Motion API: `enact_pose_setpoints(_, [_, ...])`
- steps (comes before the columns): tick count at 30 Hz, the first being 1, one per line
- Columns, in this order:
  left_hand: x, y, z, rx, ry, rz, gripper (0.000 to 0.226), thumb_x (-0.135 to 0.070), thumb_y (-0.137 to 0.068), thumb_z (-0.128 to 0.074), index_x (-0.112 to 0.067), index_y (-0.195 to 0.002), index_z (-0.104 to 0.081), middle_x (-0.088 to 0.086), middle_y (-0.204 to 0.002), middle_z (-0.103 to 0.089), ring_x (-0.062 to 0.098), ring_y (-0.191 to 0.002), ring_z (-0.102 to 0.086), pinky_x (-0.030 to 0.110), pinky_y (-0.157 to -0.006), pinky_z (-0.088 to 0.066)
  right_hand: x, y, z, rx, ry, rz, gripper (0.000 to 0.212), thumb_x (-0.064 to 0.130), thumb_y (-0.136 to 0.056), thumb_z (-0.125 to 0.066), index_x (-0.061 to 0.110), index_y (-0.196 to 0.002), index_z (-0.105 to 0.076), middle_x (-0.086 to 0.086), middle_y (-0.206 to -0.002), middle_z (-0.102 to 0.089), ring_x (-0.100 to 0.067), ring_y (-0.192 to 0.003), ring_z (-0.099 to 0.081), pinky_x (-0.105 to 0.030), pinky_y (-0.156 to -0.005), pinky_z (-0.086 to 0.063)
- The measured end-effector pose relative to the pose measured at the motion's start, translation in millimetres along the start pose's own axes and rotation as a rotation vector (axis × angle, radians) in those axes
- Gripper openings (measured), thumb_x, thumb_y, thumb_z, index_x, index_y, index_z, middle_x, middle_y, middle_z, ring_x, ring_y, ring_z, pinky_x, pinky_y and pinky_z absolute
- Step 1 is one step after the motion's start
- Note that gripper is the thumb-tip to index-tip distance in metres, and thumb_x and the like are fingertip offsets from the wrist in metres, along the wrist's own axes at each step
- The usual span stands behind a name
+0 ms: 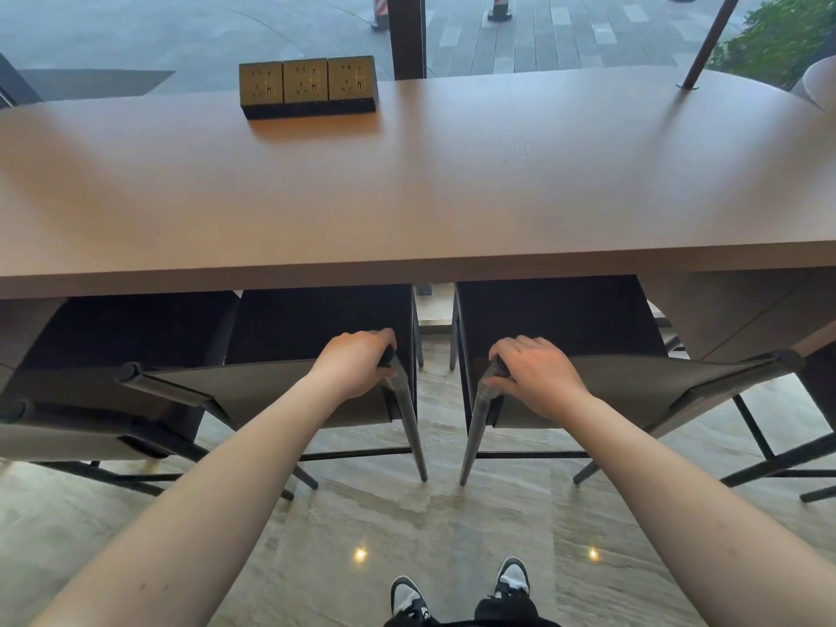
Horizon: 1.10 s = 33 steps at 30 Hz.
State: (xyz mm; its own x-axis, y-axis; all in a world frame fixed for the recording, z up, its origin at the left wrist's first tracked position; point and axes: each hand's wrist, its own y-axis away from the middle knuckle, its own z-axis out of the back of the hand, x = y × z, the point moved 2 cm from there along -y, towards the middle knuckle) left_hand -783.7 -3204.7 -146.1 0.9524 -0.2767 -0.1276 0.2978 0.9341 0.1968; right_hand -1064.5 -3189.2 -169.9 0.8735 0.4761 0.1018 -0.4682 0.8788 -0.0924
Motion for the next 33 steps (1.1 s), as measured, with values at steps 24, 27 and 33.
enact_pose_setpoints(24, [-1.6,4.7,3.4,0.049,-0.075,-0.065,0.025,-0.03,-0.093,-0.068,-0.022,-0.112,-0.053,0.001,-0.099,-0.067,0.022,-0.08,-0.06,0.031,-0.065,-0.046,5.2,2.6,-4.2,-0.024,0.0,-0.095,0.036,0.051,-0.089,-0.059,0.023,-0.111,-0.056,0.008,-0.094,-0.064,-0.015,-0.086,-0.06,-0.031,-0.083,-0.041])
enact_pose_setpoints(27, [-4.9,4.6,4.6,0.046,-0.081,-0.066,0.024,-0.029,-0.093,-0.067,-0.021,-0.111,-0.053,0.002,-0.098,-0.066,0.023,-0.079,-0.06,0.032,-0.064,-0.047,5.5,3.3,-4.8,-0.035,0.012,-0.101,0.036,0.051,-0.088,-0.06,0.023,-0.11,-0.057,0.008,-0.094,-0.064,-0.015,-0.085,-0.06,-0.031,-0.081,-0.041])
enact_pose_setpoints(33, [-8.6,5.9,3.5,0.063,-0.092,-0.073,0.024,-0.029,-0.093,-0.068,-0.021,-0.11,-0.053,0.002,-0.097,-0.066,0.022,-0.077,-0.058,0.032,-0.064,-0.046,8.9,2.8,-2.8,-0.021,-0.004,-0.115,0.035,0.05,-0.088,-0.062,0.023,-0.109,-0.057,0.009,-0.094,-0.063,-0.015,-0.084,-0.059,-0.031,-0.081,-0.041])
